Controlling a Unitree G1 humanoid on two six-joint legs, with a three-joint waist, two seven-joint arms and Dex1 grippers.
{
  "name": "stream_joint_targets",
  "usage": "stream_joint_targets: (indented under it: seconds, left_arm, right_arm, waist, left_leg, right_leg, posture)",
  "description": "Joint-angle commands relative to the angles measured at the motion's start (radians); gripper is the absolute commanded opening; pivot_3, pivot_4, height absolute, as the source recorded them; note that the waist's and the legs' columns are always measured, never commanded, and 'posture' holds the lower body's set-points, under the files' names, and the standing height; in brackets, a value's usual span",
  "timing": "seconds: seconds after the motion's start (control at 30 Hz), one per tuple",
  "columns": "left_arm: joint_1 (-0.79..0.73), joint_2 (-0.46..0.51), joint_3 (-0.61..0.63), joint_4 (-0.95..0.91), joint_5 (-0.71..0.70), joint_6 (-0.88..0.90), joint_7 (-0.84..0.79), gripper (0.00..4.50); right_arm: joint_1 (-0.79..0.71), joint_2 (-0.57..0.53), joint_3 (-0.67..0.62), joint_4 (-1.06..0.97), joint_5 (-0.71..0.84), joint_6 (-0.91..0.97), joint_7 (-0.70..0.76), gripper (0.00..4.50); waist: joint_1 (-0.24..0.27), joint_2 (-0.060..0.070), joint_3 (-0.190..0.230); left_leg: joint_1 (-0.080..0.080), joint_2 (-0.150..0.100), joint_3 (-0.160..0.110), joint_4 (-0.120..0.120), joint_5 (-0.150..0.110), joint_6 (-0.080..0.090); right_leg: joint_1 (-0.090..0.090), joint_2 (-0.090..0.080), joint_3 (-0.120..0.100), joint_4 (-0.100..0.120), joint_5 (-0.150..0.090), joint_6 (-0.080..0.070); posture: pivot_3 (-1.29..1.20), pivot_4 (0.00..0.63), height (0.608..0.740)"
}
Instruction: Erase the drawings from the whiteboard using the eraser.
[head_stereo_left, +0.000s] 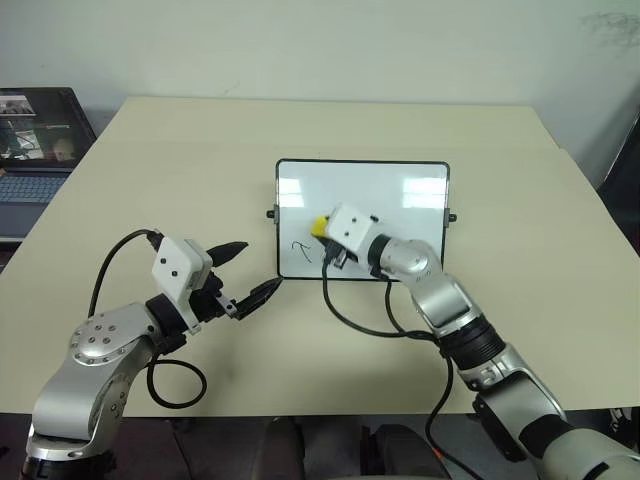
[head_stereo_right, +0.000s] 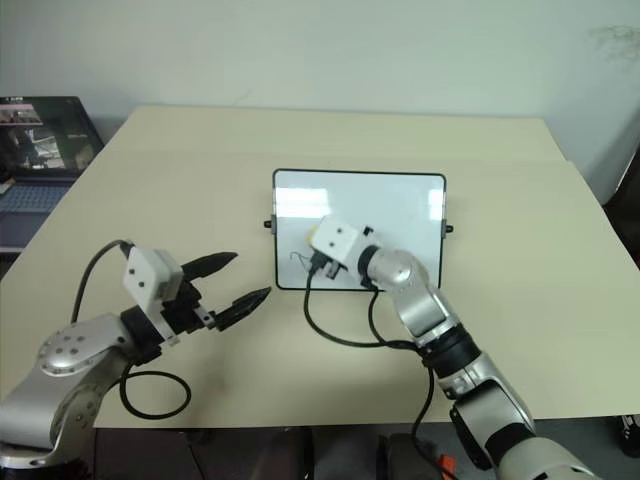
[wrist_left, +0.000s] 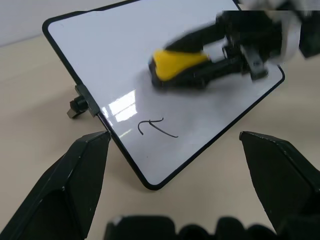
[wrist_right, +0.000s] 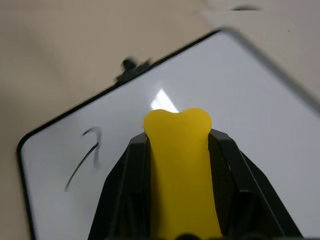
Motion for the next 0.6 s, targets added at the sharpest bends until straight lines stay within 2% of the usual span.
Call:
stream_joint_targets:
  seconds: [0.03,0.33,0.6]
  left_arm:
    - [-0.002,-0.006,0.006,-0.025,-0.003,-0.009,0.006,4.50]
    - [-0.019,-0.006,-0.007,-0.016,-0.001,-0.005,0.000,4.50]
    - [-0.023,-0.007,-0.011,-0.010,0.000,-0.008,-0.003,4.50]
  right_arm:
    - [-0.058,0.019,-0.024,0.010,0.007,-0.023,-0.026,1.19]
    - [-0.096,0.027,-0.002,0.369,-0.059,-0.230,-0.130,1.19]
    - [0.034,0.006,0.062,0.336,-0.087,-0.238,-0.080,1.19]
  waist:
    - [0.000,0.000,0.000]
    - [0.000,-0.001,0.000]
    - [-0.001,-0.003,-0.002]
  left_leg:
    - [0.000,0.000,0.000,0.000,0.000,0.000]
    - [0.000,0.000,0.001,0.000,0.000,0.000]
    - [0.003,0.000,0.001,0.000,0.000,0.000]
  right_leg:
    - [0.000,0.000,0.000,0.000,0.000,0.000]
    - [0.001,-0.001,0.000,-0.003,0.000,0.000]
    - [0.003,0.000,0.000,0.000,0.000,0.000]
  posture:
    - [0.00,0.150,0.740]
    - [0.00,0.150,0.740]
    - [0.00,0.150,0.740]
